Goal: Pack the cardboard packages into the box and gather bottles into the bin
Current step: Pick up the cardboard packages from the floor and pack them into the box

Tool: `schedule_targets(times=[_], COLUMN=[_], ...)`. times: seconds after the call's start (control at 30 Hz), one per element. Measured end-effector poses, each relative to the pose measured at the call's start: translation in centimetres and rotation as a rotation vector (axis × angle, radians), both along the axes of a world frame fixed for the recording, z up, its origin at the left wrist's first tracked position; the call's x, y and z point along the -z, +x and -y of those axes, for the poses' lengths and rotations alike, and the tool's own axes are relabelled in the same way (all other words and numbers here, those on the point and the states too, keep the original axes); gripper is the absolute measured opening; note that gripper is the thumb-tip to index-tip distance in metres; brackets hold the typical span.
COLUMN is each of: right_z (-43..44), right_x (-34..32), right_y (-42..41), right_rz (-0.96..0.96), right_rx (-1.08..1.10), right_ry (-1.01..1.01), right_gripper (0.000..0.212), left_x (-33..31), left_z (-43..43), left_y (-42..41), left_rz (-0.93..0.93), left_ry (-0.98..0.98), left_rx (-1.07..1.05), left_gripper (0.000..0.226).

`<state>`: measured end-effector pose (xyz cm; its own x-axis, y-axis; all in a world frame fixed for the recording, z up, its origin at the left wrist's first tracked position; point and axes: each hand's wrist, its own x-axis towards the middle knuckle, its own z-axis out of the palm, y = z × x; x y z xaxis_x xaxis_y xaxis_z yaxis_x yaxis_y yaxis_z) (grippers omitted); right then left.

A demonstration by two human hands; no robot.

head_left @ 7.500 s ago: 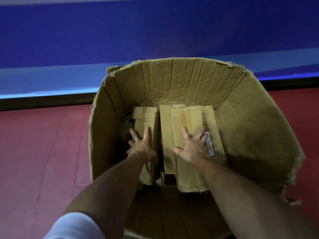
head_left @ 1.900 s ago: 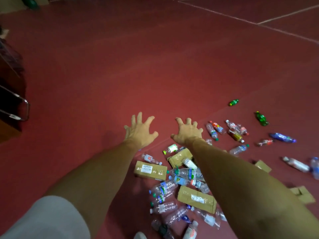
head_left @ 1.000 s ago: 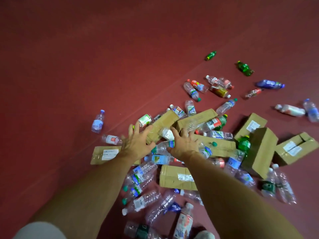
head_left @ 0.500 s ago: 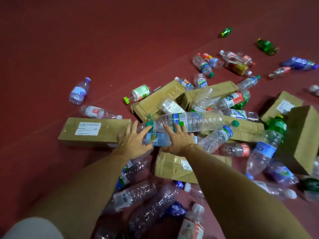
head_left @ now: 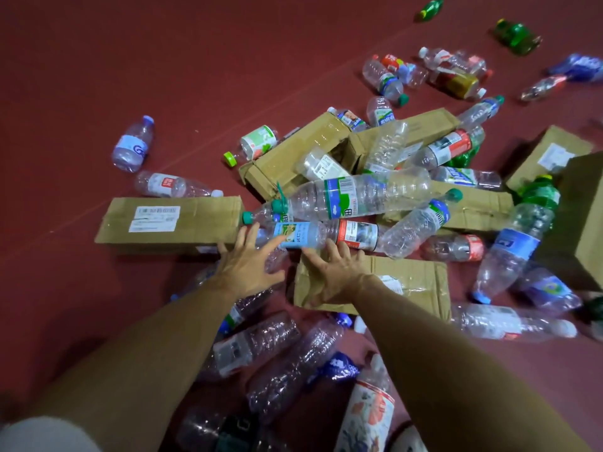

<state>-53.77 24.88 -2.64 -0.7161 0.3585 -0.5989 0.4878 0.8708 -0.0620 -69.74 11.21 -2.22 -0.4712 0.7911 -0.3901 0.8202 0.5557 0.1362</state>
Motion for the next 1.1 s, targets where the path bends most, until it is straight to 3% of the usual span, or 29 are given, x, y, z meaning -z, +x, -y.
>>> schedule_targets(times=[0.3, 0.43, 0.97, 1.1], right_z=[1.4, 1.5, -1.0, 0.5], right_x=[0.0, -0.8, -8.1, -8.2], right_y=[0.1, -0.3, -5.1, -8.1], right_rz=[0.015, -0.068, -0.498, -0.533], right_rx=[-0.067, -0.058, 0.331, 0.391], right_ry=[0.049, 0.074, 0.031, 0.046], right_gripper=[0.118, 0.110, 0.110, 0.114], left_x=[-0.7, -1.2, -5.1, -5.6], left_z=[1.7, 2.2, 4.9, 6.8], left_y=[-0.8, -1.4, -3.5, -4.3], left_rz=[0.027, 0.001, -0.053, -0.068], left_ry=[0.010, 0.012, 0.014, 0.027], left_rx=[-0.031, -0.050, -0.143, -0.182], left_gripper=[0.084, 0.085, 0.090, 0.090])
